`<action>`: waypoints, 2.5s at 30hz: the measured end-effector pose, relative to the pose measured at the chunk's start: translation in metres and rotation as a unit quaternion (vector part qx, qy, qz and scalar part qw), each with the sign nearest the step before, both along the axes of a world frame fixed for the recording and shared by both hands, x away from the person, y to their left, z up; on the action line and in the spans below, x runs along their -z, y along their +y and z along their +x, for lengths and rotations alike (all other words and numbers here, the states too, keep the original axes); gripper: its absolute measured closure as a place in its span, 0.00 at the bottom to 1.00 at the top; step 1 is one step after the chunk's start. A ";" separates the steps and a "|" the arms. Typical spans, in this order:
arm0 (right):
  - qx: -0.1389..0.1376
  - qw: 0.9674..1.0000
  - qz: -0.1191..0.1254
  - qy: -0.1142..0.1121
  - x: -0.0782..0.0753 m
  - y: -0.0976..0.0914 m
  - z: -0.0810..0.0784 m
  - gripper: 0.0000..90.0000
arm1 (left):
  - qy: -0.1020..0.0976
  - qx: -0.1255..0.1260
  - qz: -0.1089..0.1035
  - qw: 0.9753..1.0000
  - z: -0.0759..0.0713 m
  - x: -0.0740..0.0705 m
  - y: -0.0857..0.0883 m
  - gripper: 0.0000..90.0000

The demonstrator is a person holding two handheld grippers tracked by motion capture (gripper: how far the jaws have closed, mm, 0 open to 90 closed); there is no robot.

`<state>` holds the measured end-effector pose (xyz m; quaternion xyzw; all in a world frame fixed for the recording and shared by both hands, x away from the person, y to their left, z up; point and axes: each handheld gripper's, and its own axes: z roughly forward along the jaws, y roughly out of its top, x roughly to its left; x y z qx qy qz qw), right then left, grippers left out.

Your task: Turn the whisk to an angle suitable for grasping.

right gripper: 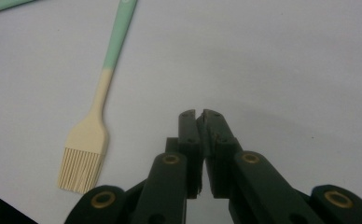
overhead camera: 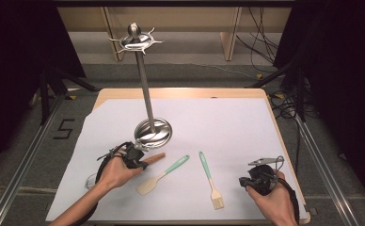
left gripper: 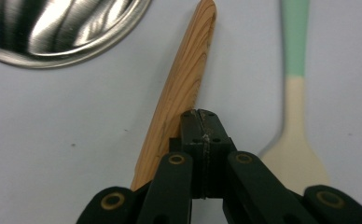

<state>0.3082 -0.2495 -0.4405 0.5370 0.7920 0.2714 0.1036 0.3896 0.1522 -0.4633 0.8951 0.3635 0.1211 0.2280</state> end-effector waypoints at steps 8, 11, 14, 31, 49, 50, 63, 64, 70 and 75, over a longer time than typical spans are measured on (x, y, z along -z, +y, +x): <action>-0.003 1.000 -0.001 -0.002 -0.001 0.000 0.000 0.95 | -0.018 -0.003 -0.014 1.000 0.006 -0.007 0.009 0.94; -0.004 1.000 0.003 -0.007 0.001 0.001 0.001 0.94 | -0.043 0.025 -0.004 0.999 0.010 -0.015 0.014 0.78; -0.011 1.000 -0.003 -0.006 -0.001 0.001 0.002 0.93 | -0.028 0.059 0.024 0.998 0.017 -0.017 0.017 0.63; -0.003 1.000 0.009 0.016 -0.003 0.003 -0.001 0.91 | 0.111 0.105 0.082 0.985 0.049 -0.002 0.019 0.60; -0.007 1.000 0.027 0.006 -0.001 0.003 0.000 0.89 | 0.062 0.120 0.080 0.988 0.040 -0.010 0.017 0.76; -0.004 0.999 0.031 -0.002 0.000 0.004 0.000 0.89 | 0.053 0.115 0.069 0.990 0.038 -0.012 0.019 0.76; -0.011 0.999 0.038 -0.035 -0.013 0.008 0.001 0.86 | -0.069 0.039 -0.084 0.993 0.007 -0.046 0.029 0.76; -0.027 0.997 0.040 -0.059 -0.013 0.008 0.003 0.85 | -0.080 0.032 -0.098 0.991 0.006 -0.047 0.030 0.76; -0.027 0.993 0.084 -0.078 -0.024 0.021 0.003 0.84 | -0.119 0.015 -0.141 0.983 0.000 -0.054 0.032 0.76; -0.039 0.987 0.104 -0.118 -0.032 0.029 0.008 0.74 | -0.142 -0.001 -0.158 0.977 -0.003 -0.057 0.028 0.76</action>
